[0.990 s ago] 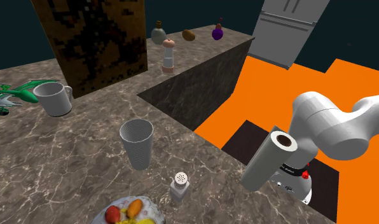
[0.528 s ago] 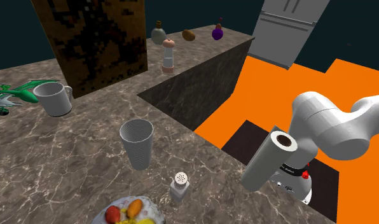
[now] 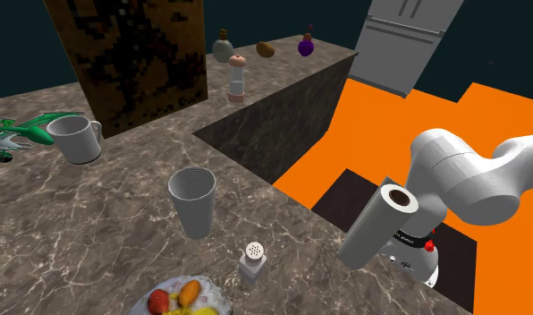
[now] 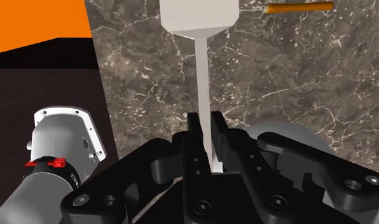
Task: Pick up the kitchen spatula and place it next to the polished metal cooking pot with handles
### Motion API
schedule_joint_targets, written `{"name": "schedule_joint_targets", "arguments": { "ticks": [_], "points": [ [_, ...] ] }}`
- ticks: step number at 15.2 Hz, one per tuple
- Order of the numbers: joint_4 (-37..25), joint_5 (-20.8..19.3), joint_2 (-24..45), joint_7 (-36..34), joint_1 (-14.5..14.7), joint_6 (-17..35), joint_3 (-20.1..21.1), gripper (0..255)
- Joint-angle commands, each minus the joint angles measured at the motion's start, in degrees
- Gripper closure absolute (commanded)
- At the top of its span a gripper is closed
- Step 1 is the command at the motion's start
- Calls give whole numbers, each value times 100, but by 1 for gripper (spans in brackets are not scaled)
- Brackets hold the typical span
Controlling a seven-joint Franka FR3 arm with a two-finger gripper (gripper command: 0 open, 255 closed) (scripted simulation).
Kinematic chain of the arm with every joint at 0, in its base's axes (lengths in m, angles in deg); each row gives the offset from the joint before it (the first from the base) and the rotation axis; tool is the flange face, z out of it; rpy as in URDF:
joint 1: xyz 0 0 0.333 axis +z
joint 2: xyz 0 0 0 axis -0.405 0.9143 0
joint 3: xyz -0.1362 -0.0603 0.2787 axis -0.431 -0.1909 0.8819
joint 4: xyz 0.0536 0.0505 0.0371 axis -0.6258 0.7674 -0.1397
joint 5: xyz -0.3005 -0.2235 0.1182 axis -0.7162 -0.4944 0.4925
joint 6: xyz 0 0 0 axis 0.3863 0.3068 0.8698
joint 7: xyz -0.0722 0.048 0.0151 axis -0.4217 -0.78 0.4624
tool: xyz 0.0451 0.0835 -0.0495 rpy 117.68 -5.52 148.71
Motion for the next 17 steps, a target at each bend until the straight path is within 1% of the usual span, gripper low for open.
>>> {"name": "schedule_joint_targets", "arguments": {
  "ticks": [1,17],
  "points": [
    [162,70,-87,23,49,90,64,255],
    [1189,717,-638,146,351,763,733,255]
  ]
}}
